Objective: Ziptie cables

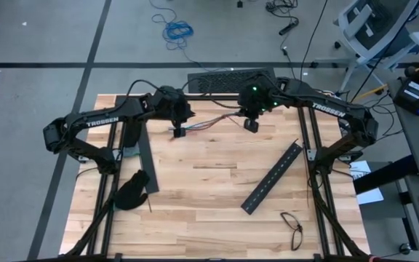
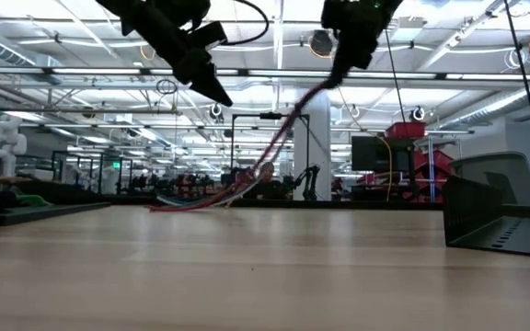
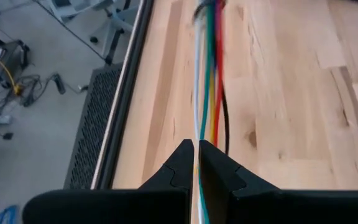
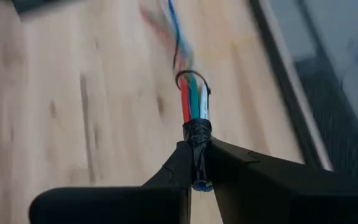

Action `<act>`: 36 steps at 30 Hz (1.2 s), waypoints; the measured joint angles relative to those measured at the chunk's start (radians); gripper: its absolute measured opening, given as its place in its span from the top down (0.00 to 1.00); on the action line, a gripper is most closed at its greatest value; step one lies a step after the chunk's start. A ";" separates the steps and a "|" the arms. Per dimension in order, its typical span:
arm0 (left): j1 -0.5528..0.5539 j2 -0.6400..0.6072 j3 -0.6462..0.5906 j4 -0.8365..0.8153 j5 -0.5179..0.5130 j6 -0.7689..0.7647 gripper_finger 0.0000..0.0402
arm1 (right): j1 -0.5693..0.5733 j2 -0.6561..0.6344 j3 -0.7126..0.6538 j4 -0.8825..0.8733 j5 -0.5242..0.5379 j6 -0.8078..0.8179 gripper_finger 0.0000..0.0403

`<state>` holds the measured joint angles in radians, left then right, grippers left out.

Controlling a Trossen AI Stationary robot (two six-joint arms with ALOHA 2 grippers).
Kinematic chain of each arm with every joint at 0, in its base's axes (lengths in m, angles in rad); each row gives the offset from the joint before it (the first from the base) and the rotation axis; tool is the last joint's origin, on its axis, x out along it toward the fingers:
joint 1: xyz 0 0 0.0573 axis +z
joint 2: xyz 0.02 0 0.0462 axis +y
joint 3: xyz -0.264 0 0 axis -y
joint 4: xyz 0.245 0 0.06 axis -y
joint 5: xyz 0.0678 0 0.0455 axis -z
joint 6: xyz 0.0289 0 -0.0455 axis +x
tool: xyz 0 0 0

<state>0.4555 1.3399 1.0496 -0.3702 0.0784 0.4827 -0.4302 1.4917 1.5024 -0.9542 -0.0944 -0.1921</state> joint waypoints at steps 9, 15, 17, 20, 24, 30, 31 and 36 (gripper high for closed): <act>0.060 -0.001 -0.006 -0.108 0.102 -0.004 0.94 | -0.013 0.028 -0.053 0.026 -0.076 0.043 0.93; 0.088 -0.001 -0.049 -0.110 0.180 -0.032 0.99 | 0.001 0.036 -0.171 0.103 -0.060 0.081 0.93; 0.094 0.000 -0.063 -0.121 0.179 -0.040 0.99 | -0.005 0.039 -0.221 0.106 -0.030 0.099 0.93; 0.095 0.000 -0.076 -0.113 0.180 -0.045 0.99 | -0.015 0.038 -0.301 0.116 -0.004 0.128 0.93; 0.095 0.000 -0.096 -0.110 0.180 -0.056 0.99 | -0.028 0.038 -0.378 0.149 -0.004 0.158 0.93; 0.095 0.000 -0.100 -0.109 0.180 -0.058 0.99 | -0.030 0.038 -0.430 0.167 0.043 0.148 0.90; 0.095 0.000 -0.100 -0.108 0.180 -0.058 0.99 | -0.034 0.038 -0.437 0.166 0.042 0.154 0.90; 0.094 0.000 -0.100 -0.106 0.180 -0.059 0.99 | -0.034 0.038 -0.461 0.168 0.042 0.191 0.89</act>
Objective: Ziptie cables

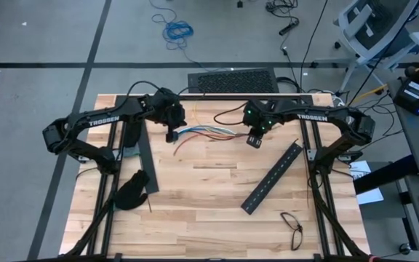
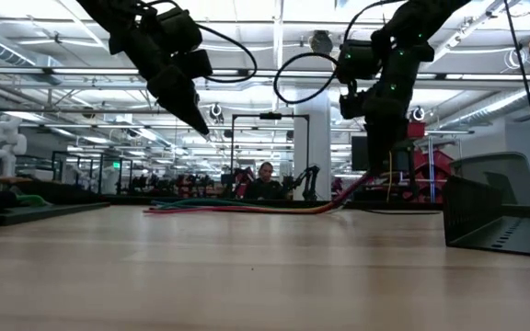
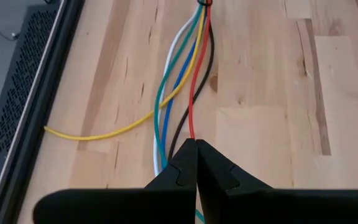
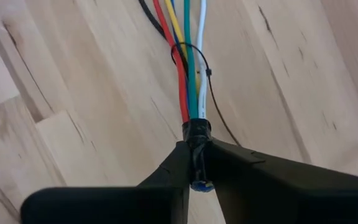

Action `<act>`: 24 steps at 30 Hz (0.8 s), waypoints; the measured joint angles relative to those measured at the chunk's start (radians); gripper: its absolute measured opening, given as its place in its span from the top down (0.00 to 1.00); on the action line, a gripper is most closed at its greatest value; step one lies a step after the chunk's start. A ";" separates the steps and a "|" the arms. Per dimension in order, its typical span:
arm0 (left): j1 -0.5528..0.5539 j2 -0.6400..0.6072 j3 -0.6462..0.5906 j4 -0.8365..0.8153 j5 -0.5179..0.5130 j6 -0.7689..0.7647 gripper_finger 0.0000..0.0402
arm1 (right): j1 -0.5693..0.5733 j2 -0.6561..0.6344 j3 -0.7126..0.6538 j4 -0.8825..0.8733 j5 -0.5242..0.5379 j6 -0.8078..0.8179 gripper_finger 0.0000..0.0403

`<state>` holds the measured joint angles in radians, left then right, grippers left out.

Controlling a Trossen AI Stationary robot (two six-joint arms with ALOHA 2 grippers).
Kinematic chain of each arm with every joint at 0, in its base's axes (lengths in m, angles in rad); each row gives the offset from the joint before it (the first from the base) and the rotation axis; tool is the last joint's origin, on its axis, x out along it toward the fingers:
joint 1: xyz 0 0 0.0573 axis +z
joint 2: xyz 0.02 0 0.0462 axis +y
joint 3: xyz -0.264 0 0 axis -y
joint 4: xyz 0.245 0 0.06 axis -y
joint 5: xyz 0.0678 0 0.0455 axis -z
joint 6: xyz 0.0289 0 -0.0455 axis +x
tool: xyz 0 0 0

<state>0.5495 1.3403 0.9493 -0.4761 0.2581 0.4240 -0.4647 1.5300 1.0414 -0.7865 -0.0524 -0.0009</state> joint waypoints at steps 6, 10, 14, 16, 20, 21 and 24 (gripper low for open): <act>0.000 0.000 0.000 0.043 0.000 0.000 0.99 | 0.001 0.000 -0.004 0.057 -0.005 0.047 0.76; 0.000 0.000 0.000 0.045 0.000 -0.001 0.99 | 0.001 0.000 -0.004 0.043 -0.028 0.091 0.63; 0.000 0.000 0.000 0.042 0.005 -0.002 0.99 | 0.002 0.001 -0.004 0.026 -0.030 0.111 0.52; 0.000 0.000 0.000 0.053 0.039 -0.003 0.99 | 0.000 0.001 -0.004 0.038 0.001 0.108 0.48; -0.008 0.030 -0.022 0.233 0.072 -0.007 0.99 | -0.029 0.000 -0.004 0.090 0.191 0.188 0.48; -0.009 0.050 -0.034 0.301 0.074 -0.026 0.99 | -0.047 -0.003 -0.004 0.098 0.208 0.211 0.48; -0.009 0.158 -0.044 0.522 0.091 -0.138 0.99 | -0.105 -0.038 -0.004 0.112 0.211 0.252 0.50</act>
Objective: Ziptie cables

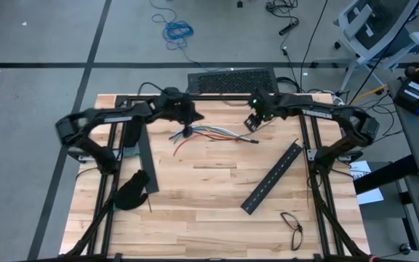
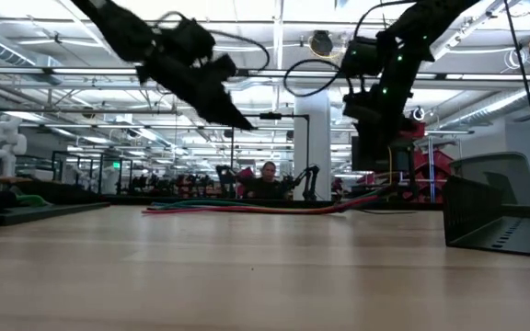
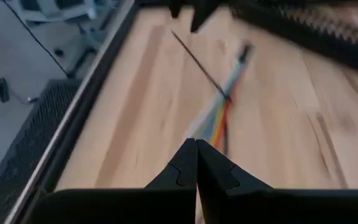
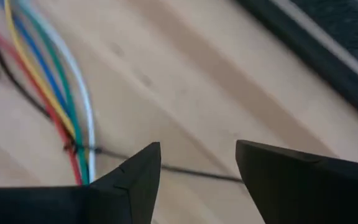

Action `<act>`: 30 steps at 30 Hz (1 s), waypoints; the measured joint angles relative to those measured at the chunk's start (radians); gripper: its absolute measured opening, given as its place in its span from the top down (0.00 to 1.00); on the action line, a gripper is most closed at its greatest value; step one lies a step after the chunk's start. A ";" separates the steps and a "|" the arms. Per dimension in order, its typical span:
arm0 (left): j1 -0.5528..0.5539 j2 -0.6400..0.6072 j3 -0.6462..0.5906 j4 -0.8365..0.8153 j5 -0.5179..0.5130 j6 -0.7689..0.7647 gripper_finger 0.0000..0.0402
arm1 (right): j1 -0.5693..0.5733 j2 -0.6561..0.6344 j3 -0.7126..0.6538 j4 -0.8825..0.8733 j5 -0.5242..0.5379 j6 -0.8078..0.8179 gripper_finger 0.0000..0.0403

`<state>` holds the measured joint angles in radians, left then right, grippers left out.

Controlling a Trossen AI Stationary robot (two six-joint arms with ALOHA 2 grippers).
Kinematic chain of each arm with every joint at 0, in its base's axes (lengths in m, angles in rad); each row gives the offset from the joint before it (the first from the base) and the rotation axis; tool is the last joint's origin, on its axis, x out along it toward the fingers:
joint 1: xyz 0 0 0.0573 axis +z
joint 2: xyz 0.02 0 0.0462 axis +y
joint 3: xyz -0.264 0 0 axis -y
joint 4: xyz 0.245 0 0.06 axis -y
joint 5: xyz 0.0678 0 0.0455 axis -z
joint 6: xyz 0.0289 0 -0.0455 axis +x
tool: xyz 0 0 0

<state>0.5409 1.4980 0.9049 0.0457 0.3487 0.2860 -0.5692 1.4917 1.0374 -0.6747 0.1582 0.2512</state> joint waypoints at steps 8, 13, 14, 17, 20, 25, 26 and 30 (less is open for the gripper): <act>-0.056 0.299 0.195 0.099 0.245 -0.304 0.99 | -0.218 -0.210 0.000 0.054 -0.039 0.016 0.51; -0.141 0.433 0.480 -0.179 0.086 -0.141 0.99 | -0.299 -0.314 0.000 0.063 -0.233 0.012 0.51; -0.153 0.461 0.550 -0.276 0.046 -0.067 0.98 | -0.304 -0.328 0.000 0.063 -0.265 0.006 0.51; -0.173 0.543 0.761 -0.491 -0.015 0.072 0.92 | -0.303 -0.354 0.000 0.063 -0.332 0.002 0.51; -0.178 0.611 0.918 -0.613 -0.041 0.121 0.82 | -0.289 -0.365 0.000 0.062 -0.387 0.000 0.51; -0.176 0.681 1.055 -0.742 -0.100 0.171 0.63 | -0.274 -0.366 0.000 0.043 -0.415 -0.018 0.51; -0.177 0.686 1.064 -0.761 -0.101 0.172 0.60 | -0.274 -0.366 0.000 0.038 -0.430 -0.028 0.51; -0.202 0.710 1.067 -0.812 -0.103 0.199 0.50 | -0.274 -0.368 0.000 0.002 -0.455 -0.074 0.51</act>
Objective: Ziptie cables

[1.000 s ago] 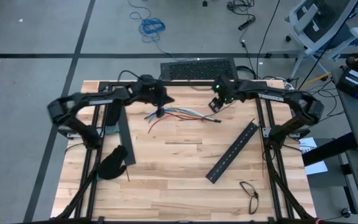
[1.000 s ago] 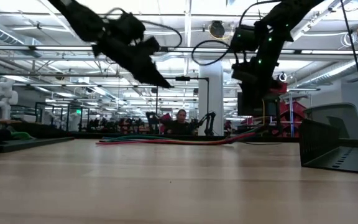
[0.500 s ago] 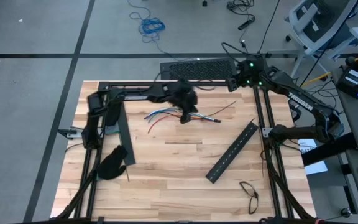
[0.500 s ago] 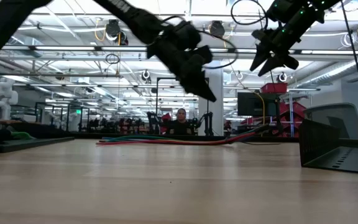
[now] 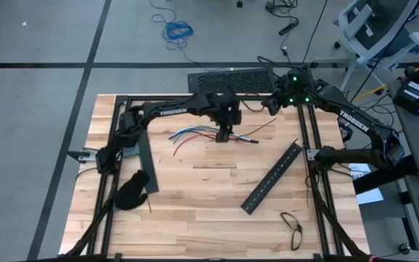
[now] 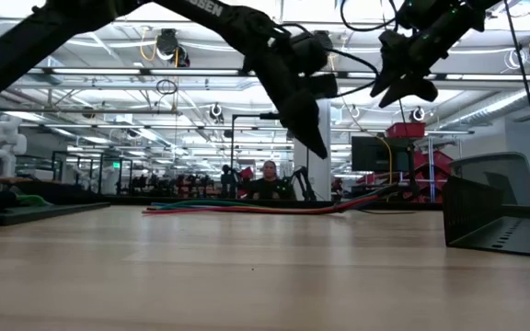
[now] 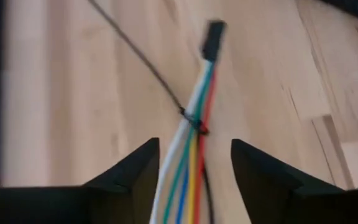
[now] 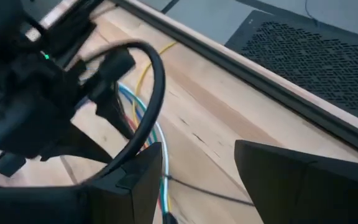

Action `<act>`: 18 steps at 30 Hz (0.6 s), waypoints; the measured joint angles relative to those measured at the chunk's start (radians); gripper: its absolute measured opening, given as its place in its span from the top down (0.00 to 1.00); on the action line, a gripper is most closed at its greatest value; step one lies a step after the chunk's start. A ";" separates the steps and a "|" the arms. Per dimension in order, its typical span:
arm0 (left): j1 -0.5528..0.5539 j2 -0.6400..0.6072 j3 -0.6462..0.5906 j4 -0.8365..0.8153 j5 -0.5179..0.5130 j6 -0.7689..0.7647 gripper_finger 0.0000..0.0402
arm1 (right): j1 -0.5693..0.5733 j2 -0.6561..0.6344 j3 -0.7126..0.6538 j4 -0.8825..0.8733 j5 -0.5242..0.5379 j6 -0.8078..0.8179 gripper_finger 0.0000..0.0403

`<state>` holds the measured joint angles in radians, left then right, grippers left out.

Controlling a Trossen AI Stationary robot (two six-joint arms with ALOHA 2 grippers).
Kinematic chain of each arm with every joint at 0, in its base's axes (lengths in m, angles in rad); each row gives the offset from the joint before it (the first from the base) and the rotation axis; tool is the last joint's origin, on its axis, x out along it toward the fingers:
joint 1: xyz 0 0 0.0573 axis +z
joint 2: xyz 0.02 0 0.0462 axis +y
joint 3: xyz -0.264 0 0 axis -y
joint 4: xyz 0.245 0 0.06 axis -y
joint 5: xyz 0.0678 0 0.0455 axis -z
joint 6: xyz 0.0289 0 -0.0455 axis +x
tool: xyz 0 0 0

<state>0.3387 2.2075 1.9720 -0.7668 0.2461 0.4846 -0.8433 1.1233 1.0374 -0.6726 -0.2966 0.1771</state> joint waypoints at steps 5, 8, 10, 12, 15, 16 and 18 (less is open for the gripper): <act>-0.059 0.058 0.000 0.012 -0.146 0.064 0.45 | -0.008 -0.006 0.000 -0.032 -0.026 -0.029 0.51; -0.073 0.090 0.000 0.012 -0.176 0.071 0.44 | -0.008 -0.006 0.000 -0.041 -0.043 -0.029 0.51; -0.073 0.108 0.000 0.013 -0.173 0.071 0.44 | -0.008 -0.006 0.000 -0.043 -0.057 -0.028 0.51; -0.073 0.114 0.000 0.014 -0.172 0.040 0.44 | -0.008 -0.006 0.000 -0.045 -0.076 -0.027 0.51; -0.065 0.119 0.000 0.020 -0.167 -0.010 0.44 | -0.008 -0.006 0.000 -0.045 -0.077 -0.022 0.51; -0.059 0.120 0.000 0.021 -0.164 -0.023 0.44 | -0.008 -0.006 0.000 -0.044 -0.077 -0.017 0.51; -0.046 0.120 0.000 0.021 -0.130 -0.040 0.44 | -0.008 -0.006 0.000 -0.044 -0.077 -0.009 0.51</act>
<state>0.2931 2.3280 1.9717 -0.7454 0.1165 0.4443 -0.8509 1.1172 1.0374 -0.7166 -0.3735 0.1686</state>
